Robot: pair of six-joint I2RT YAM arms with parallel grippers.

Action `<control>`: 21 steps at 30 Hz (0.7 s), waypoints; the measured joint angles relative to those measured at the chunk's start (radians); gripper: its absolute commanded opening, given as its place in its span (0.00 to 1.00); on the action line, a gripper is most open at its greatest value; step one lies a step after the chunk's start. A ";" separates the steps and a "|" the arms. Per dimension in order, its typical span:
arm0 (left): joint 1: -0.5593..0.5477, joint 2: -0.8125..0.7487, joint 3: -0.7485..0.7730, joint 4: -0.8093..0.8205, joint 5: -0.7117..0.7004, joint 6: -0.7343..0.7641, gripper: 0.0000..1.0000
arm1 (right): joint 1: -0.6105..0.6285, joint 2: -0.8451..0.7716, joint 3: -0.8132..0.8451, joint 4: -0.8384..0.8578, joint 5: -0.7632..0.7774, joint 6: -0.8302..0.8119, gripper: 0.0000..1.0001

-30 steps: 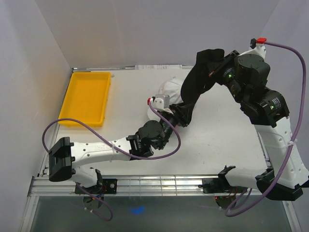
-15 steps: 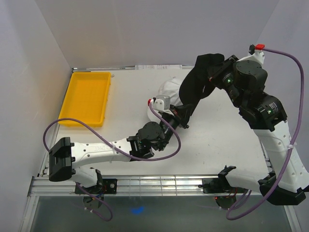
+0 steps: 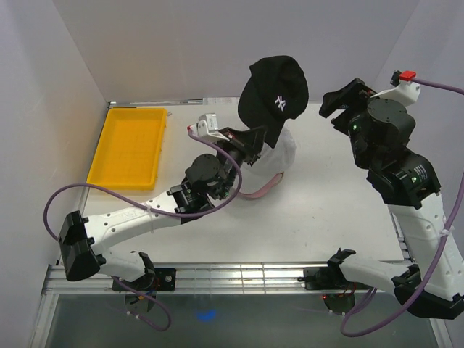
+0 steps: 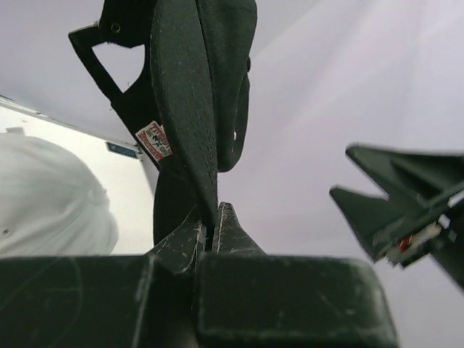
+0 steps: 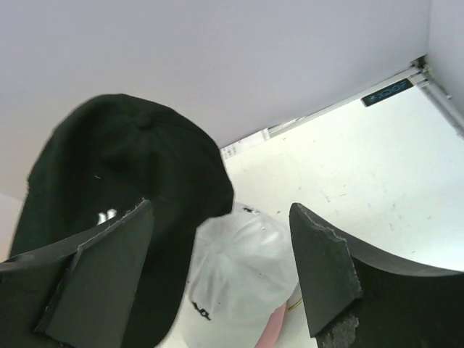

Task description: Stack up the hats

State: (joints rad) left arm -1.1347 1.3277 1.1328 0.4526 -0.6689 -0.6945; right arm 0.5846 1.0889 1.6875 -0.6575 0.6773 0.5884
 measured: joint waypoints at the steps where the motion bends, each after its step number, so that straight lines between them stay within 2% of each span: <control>1: 0.030 0.000 0.010 -0.005 0.029 -0.035 0.00 | 0.000 -0.010 -0.003 0.002 0.019 -0.012 0.84; 8: 0.227 0.003 0.032 -0.003 0.182 -0.396 0.00 | 0.000 -0.094 -0.055 0.010 0.106 -0.072 0.91; 14: 0.332 0.053 0.018 0.030 0.353 -0.760 0.00 | -0.001 -0.080 -0.060 0.011 0.086 -0.123 0.95; 21: 0.360 0.108 -0.070 0.047 0.500 -0.950 0.00 | -0.001 0.020 -0.029 0.008 -0.066 -0.201 0.96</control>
State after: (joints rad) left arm -0.7742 1.4353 1.0626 0.4995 -0.1684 -1.6447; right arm 0.5835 1.1091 1.6588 -0.6491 0.6109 0.3878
